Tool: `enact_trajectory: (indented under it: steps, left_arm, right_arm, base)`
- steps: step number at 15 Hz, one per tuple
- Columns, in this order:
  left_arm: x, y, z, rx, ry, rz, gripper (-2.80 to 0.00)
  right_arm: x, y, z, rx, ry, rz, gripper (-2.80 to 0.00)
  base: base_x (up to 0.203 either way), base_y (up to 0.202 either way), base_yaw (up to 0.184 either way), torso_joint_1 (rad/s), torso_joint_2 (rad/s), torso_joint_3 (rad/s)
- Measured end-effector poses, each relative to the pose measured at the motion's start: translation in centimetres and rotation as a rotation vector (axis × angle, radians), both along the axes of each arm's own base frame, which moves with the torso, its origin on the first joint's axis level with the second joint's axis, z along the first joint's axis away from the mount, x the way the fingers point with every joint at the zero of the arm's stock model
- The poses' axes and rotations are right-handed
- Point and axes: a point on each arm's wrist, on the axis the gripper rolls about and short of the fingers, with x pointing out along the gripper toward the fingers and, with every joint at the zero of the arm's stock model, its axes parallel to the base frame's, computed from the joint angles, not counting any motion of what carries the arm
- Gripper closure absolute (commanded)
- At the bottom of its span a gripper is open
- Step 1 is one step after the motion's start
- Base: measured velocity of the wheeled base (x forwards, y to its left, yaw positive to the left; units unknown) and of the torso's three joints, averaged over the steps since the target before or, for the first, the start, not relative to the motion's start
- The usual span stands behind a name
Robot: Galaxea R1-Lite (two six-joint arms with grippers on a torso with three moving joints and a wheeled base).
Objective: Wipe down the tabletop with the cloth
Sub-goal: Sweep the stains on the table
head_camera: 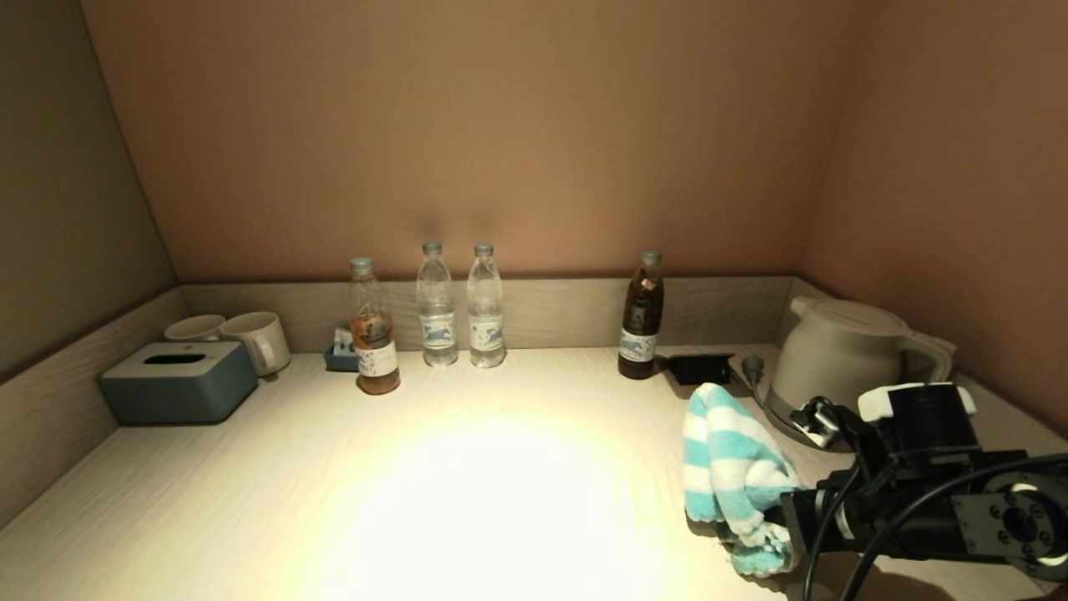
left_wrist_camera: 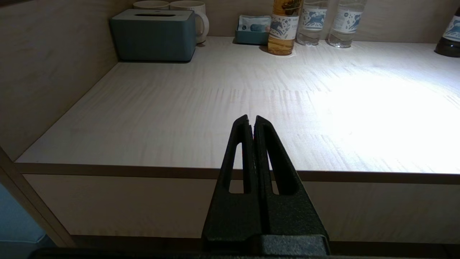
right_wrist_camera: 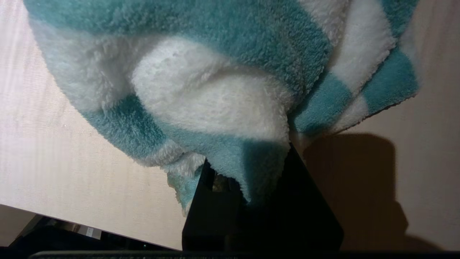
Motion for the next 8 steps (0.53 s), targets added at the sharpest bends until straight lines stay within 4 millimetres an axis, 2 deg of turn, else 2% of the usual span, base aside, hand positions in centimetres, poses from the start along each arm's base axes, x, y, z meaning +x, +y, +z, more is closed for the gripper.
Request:
enact_trajectory:
  steps: [8]
  left_arm:
    - [0.0, 0.0, 0.0, 0.0, 0.0, 0.0, 0.0]
  right_arm:
    - [2.1, 3.0, -0.7, 0.033, 0.03, 0.066, 0.0]
  base:
    - [0.0, 0.0, 0.0, 0.0, 0.0, 0.0]
